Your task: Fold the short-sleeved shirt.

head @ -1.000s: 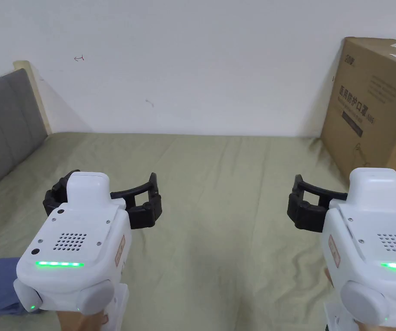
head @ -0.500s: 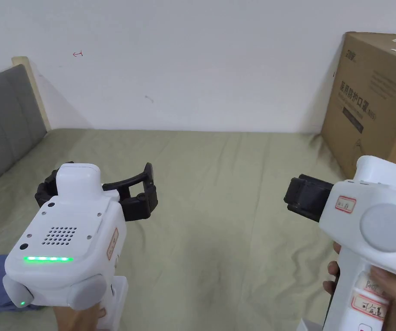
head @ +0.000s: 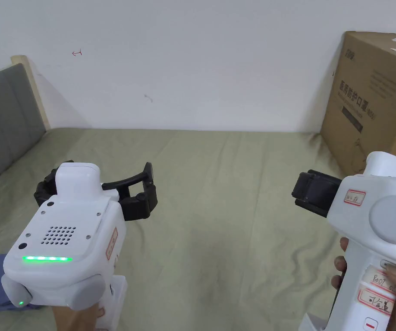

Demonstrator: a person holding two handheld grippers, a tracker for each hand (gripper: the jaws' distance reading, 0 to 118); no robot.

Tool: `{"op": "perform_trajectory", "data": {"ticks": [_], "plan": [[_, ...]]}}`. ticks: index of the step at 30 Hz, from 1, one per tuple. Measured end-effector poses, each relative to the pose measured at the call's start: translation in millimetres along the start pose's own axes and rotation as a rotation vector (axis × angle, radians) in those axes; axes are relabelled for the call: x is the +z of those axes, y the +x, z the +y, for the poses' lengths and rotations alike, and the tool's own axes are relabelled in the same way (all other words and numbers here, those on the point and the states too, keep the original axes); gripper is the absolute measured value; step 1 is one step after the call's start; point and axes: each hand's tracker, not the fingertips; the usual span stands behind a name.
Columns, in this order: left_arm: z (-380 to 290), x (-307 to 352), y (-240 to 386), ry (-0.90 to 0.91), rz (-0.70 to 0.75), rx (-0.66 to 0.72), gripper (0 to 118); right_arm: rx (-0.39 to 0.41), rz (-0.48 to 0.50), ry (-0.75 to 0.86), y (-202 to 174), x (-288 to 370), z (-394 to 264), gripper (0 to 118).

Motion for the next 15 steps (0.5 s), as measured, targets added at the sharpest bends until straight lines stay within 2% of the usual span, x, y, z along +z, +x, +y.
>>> {"op": "perform_trajectory", "data": {"ticks": [6, 9, 11, 15], "plan": [[0.7, -0.2, -0.5, 0.003, -0.001, -0.001, 118, 0.026, -0.017, 0.014, -2.3, -2.4, -2.4, 116], [0.6, -0.1, -1.2, 0.001, 0.0, -0.006, 118, 0.054, 0.01, 0.042, -2.4, -1.9, -4.1, 117], [0.4, 0.1, -1.6, 0.002, 0.001, -0.008, 118, 0.079, 0.019, 0.133, -2.8, -2.1, -8.2, 117], [0.7, -0.2, -2.3, 0.005, 0.002, -0.004, 118, 0.199, 0.095, 0.363, -2.8, -0.5, -20.7, 118]]}}
